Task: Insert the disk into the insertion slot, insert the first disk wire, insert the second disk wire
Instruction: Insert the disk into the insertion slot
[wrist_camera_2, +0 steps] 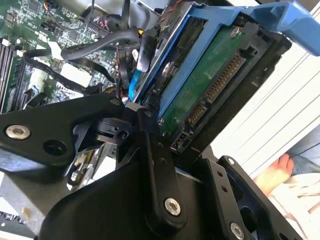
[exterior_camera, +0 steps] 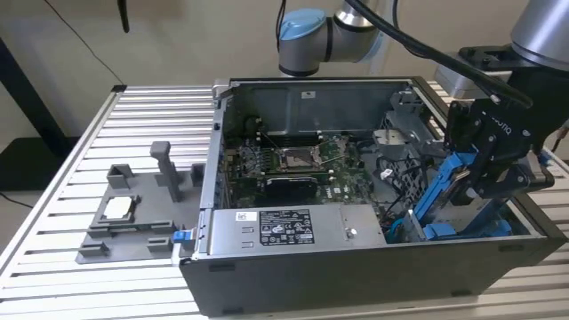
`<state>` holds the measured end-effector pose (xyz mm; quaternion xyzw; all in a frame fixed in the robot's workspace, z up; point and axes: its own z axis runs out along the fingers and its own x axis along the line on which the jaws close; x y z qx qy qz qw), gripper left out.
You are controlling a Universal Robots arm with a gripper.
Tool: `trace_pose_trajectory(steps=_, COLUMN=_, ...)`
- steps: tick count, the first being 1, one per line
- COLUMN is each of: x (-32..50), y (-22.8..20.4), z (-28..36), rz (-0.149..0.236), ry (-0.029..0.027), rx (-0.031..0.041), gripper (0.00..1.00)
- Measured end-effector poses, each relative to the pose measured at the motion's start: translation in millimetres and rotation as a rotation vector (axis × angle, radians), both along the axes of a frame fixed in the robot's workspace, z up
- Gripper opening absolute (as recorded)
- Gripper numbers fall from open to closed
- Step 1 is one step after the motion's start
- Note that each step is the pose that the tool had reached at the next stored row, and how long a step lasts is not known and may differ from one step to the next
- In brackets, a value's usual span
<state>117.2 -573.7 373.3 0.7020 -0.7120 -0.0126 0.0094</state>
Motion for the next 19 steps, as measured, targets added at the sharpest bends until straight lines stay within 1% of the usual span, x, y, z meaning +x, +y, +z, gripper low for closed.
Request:
trace_pose_trajectory(steps=1, x=0.0, y=0.0, z=0.0, rz=0.0, ry=0.0, rx=0.0001, gripper=0.34)
trace_pose_trajectory(steps=2, x=0.0, y=0.0, z=0.0, rz=0.0, ry=-0.0002, rx=0.0001, gripper=0.4)
trace_pose_trajectory(steps=3, x=0.0, y=0.0, z=0.0, rz=0.0, ry=-0.0004, rx=0.0001, gripper=0.4)
trace_pose_trajectory(steps=4, x=-0.1, y=0.0, z=-0.1, rz=0.0, ry=-0.0005, rx=0.0002, gripper=0.47)
trace_pose_trajectory(steps=9, x=-0.1, y=0.1, z=0.2, rz=0.0, ry=-0.0008, rx=0.0001, gripper=0.47)
trace_pose_trajectory(steps=12, x=0.0, y=0.2, z=4.0, rz=0.0, ry=-0.0009, rx=0.0001, gripper=0.47)
trace_pose_trajectory(steps=13, x=-0.1, y=0.3, z=5.1, rz=0.0, ry=-0.0018, rx=0.0001, gripper=0.47)
trace_pose_trajectory(steps=14, x=-0.3, y=0.7, z=5.9, rz=0.0, ry=-0.0042, rx=0.0003, gripper=0.47)
trace_pose_trajectory(steps=15, x=-0.5, y=1.1, z=6.2, rz=0.0, ry=-0.0102, rx=0.0005, gripper=0.47)
trace_pose_trajectory(steps=16, x=-0.9, y=1.5, z=6.5, rz=0.0, ry=-0.0204, rx=0.0009, gripper=0.47)
trace_pose_trajectory(steps=17, x=-1.4, y=1.9, z=6.6, rz=0.0, ry=-0.032, rx=0.002, gripper=0.47)
trace_pose_trajectory(steps=19, x=-2.3, y=2.6, z=6.9, rz=0.0, ry=-0.0535, rx=0.0036, gripper=0.47)
